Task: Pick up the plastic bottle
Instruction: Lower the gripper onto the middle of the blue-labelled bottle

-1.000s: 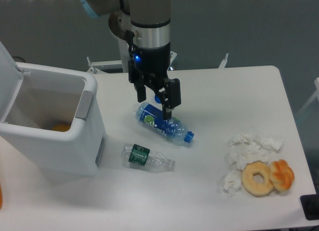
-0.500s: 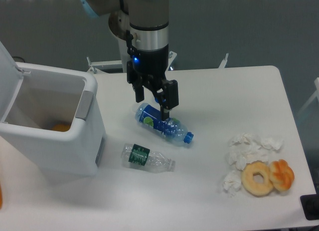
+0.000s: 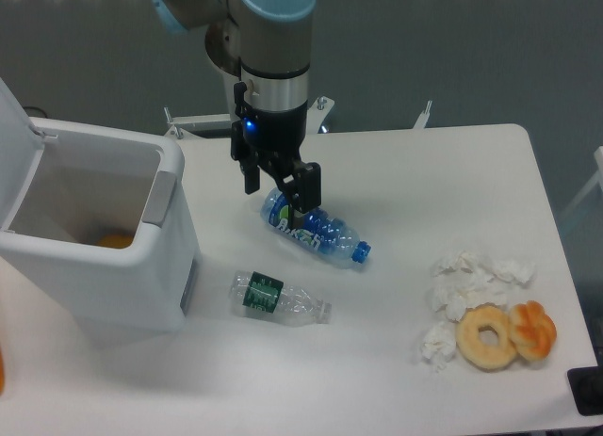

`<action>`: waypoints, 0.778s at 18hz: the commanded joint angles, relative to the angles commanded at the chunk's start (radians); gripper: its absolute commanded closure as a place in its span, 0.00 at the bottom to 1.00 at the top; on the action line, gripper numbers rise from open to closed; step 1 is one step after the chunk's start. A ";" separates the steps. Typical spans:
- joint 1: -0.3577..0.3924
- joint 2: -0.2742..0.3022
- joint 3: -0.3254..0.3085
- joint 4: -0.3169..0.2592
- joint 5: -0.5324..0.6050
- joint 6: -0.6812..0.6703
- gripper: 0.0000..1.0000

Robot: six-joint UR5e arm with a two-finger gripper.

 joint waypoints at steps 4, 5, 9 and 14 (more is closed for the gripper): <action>-0.003 0.006 -0.058 -0.011 0.040 0.167 0.00; -0.005 0.006 -0.069 -0.012 0.046 0.192 0.00; -0.014 0.002 -0.087 -0.032 0.080 0.296 0.00; -0.015 0.000 -0.124 -0.064 0.120 0.437 0.00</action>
